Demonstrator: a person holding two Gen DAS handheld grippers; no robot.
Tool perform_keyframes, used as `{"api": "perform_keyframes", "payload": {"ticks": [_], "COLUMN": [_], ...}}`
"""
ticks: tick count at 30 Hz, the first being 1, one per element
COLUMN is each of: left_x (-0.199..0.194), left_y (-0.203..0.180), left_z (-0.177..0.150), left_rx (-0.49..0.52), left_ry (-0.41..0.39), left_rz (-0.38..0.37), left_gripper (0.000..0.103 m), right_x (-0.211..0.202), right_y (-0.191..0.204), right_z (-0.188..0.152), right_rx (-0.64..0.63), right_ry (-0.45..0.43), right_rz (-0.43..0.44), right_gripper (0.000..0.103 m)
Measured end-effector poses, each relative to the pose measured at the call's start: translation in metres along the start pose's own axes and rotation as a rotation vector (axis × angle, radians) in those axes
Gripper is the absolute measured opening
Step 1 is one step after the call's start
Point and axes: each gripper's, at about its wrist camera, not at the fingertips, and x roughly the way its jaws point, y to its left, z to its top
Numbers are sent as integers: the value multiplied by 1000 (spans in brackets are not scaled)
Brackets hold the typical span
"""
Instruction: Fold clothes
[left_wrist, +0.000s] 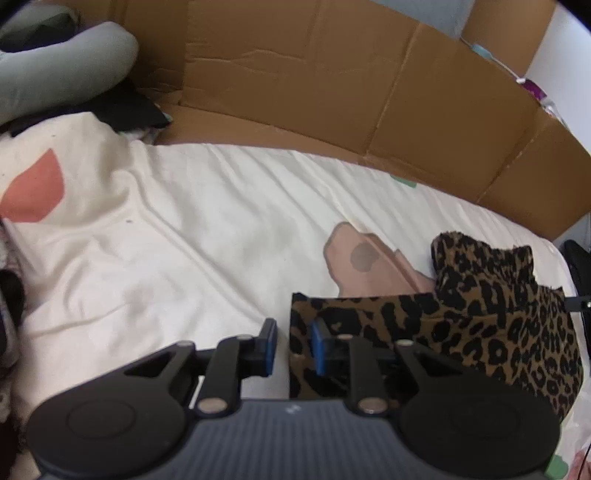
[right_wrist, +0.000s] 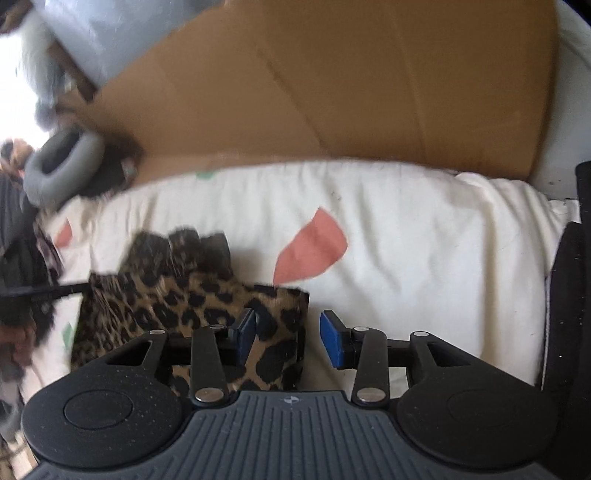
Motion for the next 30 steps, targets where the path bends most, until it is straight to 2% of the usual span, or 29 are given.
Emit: {"api": "perform_keyframes", "payload": {"ticks": [3, 10, 18, 20, 21, 22, 23, 24, 27, 30], "left_x": [7, 14, 18, 19, 20, 21, 21, 22, 22, 20], "left_y": [-3, -19, -24, -28, -29, -30, -31, -31, -33, -34], "left_z": [1, -1, -3, -3, -3, -3, -3, -3, -4, -7], "left_rx": [11, 76, 80, 86, 80, 74, 69, 65, 57, 36], "left_ry": [9, 22, 26, 23, 22, 21, 21, 21, 16, -1], "left_rz": [-1, 25, 45, 55, 58, 61, 60, 60, 61, 59], "left_gripper": [24, 36, 40, 41, 41, 41, 41, 41, 38, 25], "right_x": [13, 35, 49, 52, 52, 51, 49, 47, 35, 23], "right_y": [2, 9, 16, 19, 20, 20, 21, 20, 20, 20], "right_z": [-1, -2, 2, 3, 5, 6, 6, 7, 5, 2], "right_rx": [-15, -56, -126, -153, -157, -161, -162, -160, -145, -137], "right_ry": [27, 71, 83, 85, 87, 89, 88, 84, 50, 17], "right_rz": [-13, -47, -61, -60, -56, -53, -52, -49, -60, -74], "right_gripper": [46, 46, 46, 38, 28, 23, 12, 8, 7, 6]}}
